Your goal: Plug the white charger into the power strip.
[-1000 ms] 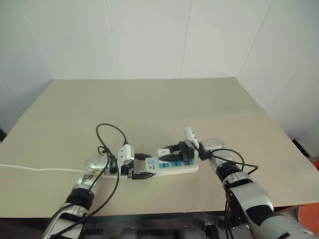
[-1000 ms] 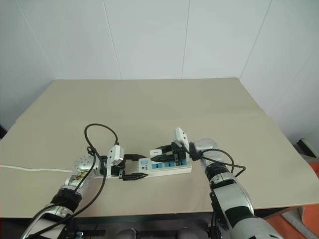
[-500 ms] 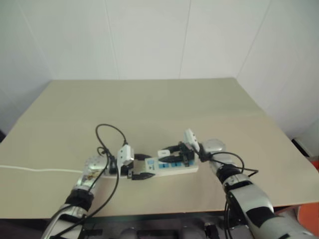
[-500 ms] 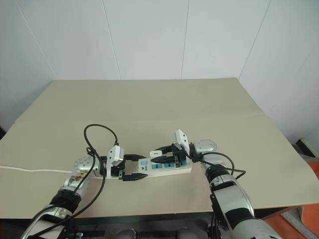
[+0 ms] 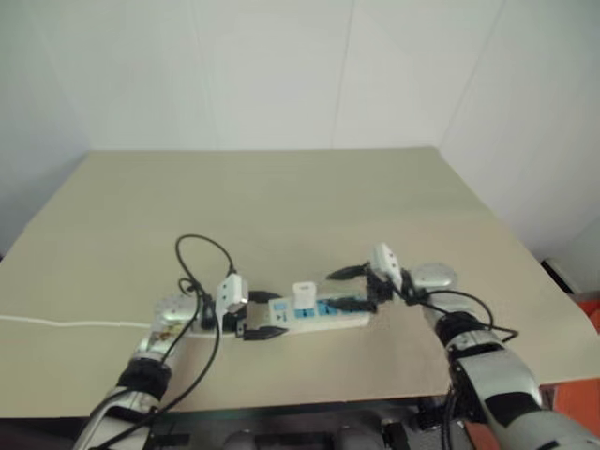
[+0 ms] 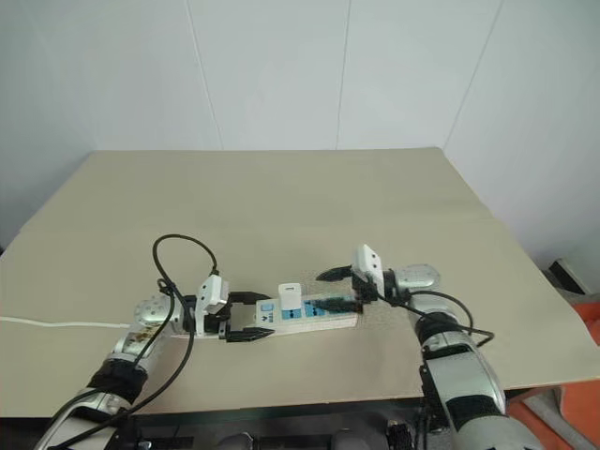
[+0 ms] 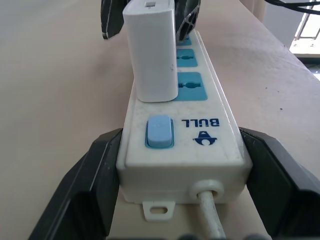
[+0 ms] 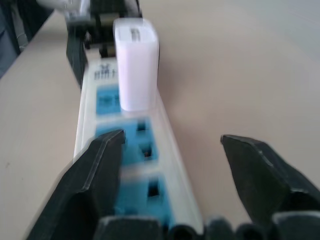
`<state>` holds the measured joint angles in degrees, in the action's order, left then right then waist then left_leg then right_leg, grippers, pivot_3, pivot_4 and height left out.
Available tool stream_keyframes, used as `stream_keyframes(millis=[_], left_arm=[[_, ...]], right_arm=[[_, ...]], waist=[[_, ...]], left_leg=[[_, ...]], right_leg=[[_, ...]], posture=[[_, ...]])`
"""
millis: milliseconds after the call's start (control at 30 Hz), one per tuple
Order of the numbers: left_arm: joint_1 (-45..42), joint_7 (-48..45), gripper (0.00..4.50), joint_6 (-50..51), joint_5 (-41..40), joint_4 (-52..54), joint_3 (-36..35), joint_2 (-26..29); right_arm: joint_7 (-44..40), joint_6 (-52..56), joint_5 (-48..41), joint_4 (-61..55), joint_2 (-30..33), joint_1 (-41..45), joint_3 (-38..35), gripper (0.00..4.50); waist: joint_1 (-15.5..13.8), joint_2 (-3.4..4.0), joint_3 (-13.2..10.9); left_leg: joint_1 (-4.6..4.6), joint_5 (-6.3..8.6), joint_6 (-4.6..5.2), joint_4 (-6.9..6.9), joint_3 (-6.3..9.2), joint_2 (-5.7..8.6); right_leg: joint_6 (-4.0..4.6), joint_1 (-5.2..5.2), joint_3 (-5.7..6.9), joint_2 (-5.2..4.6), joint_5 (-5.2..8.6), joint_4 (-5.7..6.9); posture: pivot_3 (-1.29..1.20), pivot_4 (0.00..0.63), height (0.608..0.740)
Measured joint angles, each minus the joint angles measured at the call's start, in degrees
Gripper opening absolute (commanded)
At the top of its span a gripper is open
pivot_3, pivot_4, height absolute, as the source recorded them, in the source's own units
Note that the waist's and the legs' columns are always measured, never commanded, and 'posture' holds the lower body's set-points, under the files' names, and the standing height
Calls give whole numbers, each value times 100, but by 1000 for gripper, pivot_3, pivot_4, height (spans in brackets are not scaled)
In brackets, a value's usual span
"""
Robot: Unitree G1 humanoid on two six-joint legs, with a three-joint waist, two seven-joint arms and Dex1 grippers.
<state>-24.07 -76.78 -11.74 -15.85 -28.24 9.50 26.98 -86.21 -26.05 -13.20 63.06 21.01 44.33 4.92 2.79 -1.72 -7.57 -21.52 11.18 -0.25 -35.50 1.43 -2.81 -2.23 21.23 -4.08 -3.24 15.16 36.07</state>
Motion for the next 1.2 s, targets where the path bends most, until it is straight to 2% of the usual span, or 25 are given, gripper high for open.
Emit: stream_keyframes(millis=[167,233,300,500,633,700,733,800,900,967,1100,1200], left_arm=[[-10,36,3240,47,24,37,3,-39],[-39,27,3965,141,24,42,6,-48],[-83,22,4456,377,9,27,-3,-36],[-80,-273,4456,966,-527,447,-361,49],[127,-587,4456,1640,-1092,1208,-777,706],[222,-712,4456,1989,-1348,1532,-994,1035],[271,-812,4456,2138,-1423,1668,-1069,1221],[295,-932,4456,2321,-1522,1810,-1152,1447],[426,-1076,4456,2277,-1446,1980,-1182,1830],[504,-1051,4456,2103,-1224,1974,-1189,1995],[861,-790,4456,1369,-427,1704,-1206,2430],[961,-671,4456,1294,-379,1636,-1236,2402]], right_arm=[[-184,-200,33,21,21,3,-86,4458],[-198,-222,56,28,32,12,-100,4500],[-208,-234,62,36,34,16,-119,4500],[-261,-243,61,9,32,30,-154,4500],[-302,-220,-63,-267,112,-39,-234,4500],[-319,-70,-313,-734,326,-243,-209,4500],[-322,42,-487,-1017,451,-338,-183,4500],[-324,265,-812,-1521,740,-431,-96,4500],[-325,612,-1316,-2382,1516,-422,-55,4500],[-325,814,-1567,-2762,2008,-400,-87,4500],[-328,1277,-1775,-3548,3616,-535,26,4500],[-328,1386,-1967,-3968,4156,-810,53,4500]], waist=[[-24,9,-8],[-33,10,-11],[-33,10,-14],[-28,9,-27],[-11,19,-69],[-22,29,-89],[-35,38,-99],[-52,62,-131],[-56,79,-166],[-61,79,-171],[-95,89,-179],[-117,71,-184]], left_leg=[[9,0,0,28,2,0],[9,-1,0,28,2,2],[8,-1,0,28,2,3],[2,0,0,28,3,2],[-12,-1,0,38,2,1],[-60,-1,0,39,2,1],[-91,-4,-2,37,3,2],[-99,-4,-3,38,1,7],[-118,-2,-2,55,-3,11],[-122,1,0,64,-4,10],[-140,7,7,72,-14,11],[-135,8,8,69,-15,5]], right_leg=[[-22,1,3,4,-5,-1],[-26,0,3,3,-4,-2],[-27,2,3,3,-2,-2],[-30,5,4,2,-2,-4],[-30,26,3,2,-2,-2],[-21,73,3,1,-8,2],[1,106,4,1,-24,5],[-1,110,4,-4,-24,3],[-5,123,6,-11,-21,-18],[-4,127,8,-11,-20,-27],[0,153,6,-19,-17,-35],[3,149,6,-16,-16,-32]], posture=[[0,150,740],[0,150,740],[0,150,740],[0,150,740],[0,150,740],[0,150,740],[0,150,740],[0,150,740],[0,150,740],[0,150,740],[0,150,740],[0,150,740]])
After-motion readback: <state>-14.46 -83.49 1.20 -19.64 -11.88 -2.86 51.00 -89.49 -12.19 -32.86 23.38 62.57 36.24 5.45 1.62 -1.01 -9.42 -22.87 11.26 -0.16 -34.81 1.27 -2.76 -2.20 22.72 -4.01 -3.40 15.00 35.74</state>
